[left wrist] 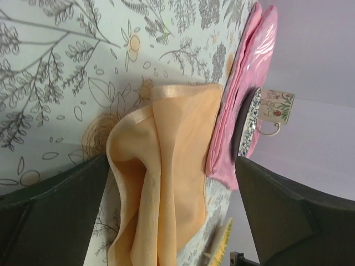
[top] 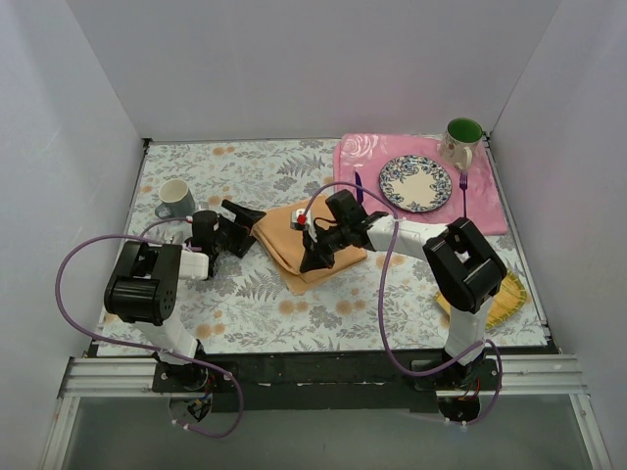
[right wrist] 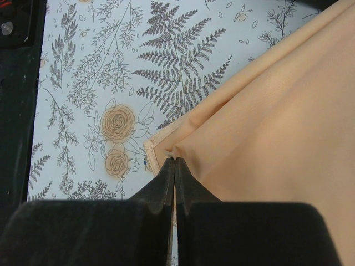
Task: Fold the napkin into a case and place the utensils inside
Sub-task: Smooth out the lower triangle-folded napkin at the center of the board.
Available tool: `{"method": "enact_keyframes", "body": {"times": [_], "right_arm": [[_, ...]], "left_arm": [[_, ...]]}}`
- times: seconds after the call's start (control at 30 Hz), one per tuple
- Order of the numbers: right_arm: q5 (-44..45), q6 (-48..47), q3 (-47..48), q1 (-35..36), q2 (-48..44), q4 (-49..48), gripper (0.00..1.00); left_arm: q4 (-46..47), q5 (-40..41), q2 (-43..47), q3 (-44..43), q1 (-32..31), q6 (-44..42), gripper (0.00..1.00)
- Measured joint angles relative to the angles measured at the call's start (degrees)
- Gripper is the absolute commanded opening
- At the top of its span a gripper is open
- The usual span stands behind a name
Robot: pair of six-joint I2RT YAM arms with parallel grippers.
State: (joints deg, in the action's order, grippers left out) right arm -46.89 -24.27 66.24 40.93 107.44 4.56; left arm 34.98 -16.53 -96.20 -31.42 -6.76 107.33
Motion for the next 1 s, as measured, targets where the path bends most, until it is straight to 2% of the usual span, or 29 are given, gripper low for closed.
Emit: {"method": "enact_keyframes", "body": {"times": [0.43,0.7,1.0], "right_arm": [[0.0,-0.3,0.0,0.0,1.2,1.4,0.01],[0.0,0.1,0.9,0.0,3.3,1.5,0.01],[-0.5,1.0,1.2,0.0,3.5,1.5,0.01]], "left_arm": [[8.9,2.3,1.0,0.4,0.1,-7.4,0.98],[1.3,0.6,7.8,0.6,2.3,-8.9,0.98],[-4.4,-1.8,8.0,0.6,2.3,-8.8,0.98]]}}
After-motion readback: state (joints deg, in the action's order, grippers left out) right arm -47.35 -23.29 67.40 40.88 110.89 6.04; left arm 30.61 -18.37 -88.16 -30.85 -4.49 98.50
